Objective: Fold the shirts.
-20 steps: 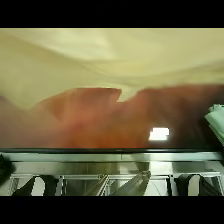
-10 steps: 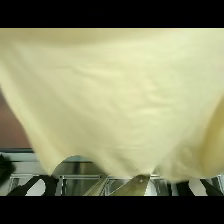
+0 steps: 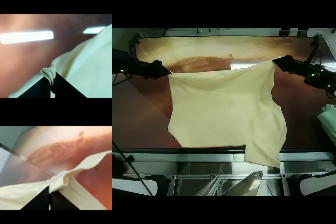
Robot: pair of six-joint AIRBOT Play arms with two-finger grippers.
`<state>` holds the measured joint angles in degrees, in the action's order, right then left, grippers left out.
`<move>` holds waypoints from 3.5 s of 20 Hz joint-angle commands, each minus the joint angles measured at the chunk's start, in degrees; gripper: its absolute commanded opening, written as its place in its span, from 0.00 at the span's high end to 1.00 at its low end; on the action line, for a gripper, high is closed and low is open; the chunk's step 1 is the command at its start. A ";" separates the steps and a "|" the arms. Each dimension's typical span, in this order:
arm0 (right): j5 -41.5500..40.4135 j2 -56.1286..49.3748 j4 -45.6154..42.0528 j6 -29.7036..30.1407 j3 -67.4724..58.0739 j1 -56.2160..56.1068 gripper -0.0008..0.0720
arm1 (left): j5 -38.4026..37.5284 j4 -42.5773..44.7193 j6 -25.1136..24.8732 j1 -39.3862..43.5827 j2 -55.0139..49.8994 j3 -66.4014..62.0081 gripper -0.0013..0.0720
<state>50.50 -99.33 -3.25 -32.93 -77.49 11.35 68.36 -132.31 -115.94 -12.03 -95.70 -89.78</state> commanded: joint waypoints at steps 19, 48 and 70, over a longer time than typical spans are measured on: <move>16.24 24.22 -34.16 -28.06 23.63 19.28 0.40 | 18.27 7.67 10.60 -18.36 15.96 38.66 0.22; 16.92 34.45 -45.57 -38.16 49.75 19.26 0.27 | 2.80 7.78 13.99 -1.79 12.31 40.28 0.89; 49.51 64.28 30.93 -3.08 41.64 28.06 0.96 | 30.32 -32.15 -11.26 -17.11 52.06 26.84 0.95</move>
<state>92.31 -50.00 8.10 -39.27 -29.69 31.03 90.30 -152.11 -120.27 -22.94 -58.22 -55.94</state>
